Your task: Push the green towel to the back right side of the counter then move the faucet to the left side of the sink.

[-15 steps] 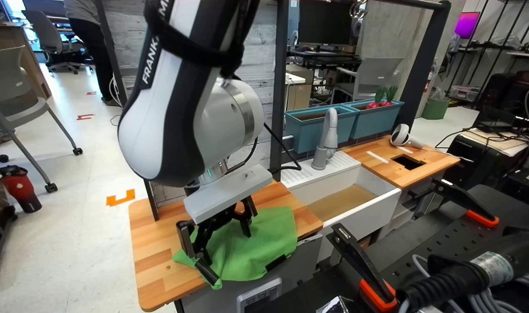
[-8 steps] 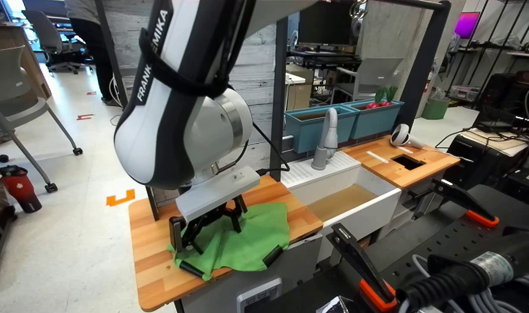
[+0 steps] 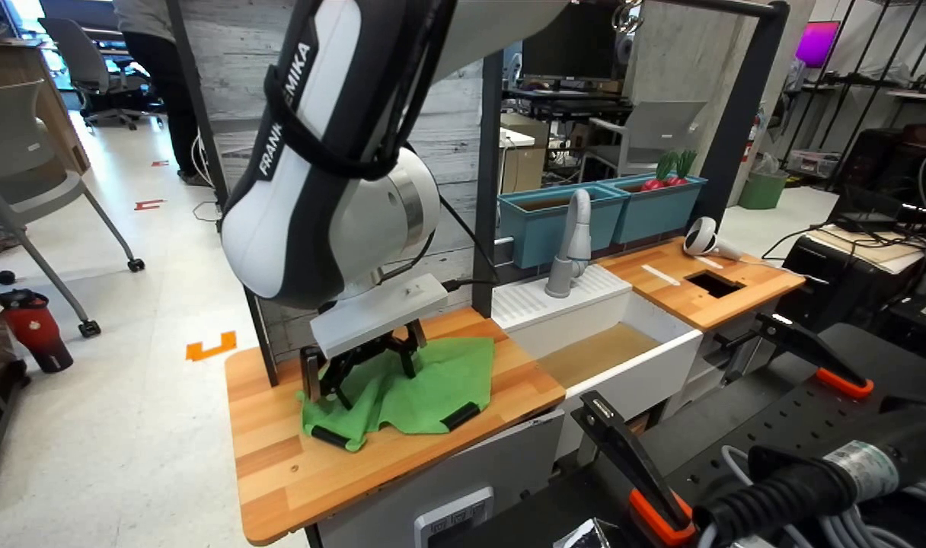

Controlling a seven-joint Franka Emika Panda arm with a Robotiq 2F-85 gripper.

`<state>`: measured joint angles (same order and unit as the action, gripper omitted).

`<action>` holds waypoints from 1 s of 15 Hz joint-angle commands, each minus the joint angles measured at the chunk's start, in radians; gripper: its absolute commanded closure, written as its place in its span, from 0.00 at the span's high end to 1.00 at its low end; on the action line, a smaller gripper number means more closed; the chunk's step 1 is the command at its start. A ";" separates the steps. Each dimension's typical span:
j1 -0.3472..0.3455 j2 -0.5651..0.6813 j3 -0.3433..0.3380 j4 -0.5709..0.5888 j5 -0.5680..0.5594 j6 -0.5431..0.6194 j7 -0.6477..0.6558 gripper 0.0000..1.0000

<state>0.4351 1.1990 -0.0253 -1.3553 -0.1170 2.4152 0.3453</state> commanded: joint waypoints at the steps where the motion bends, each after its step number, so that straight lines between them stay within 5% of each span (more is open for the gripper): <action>1: -0.031 0.046 -0.006 0.082 0.015 0.009 0.014 1.00; 15: -0.153 0.004 -0.015 -0.024 0.037 0.087 0.009 1.00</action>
<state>0.3052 1.2149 -0.0299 -1.3438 -0.1042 2.4520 0.3582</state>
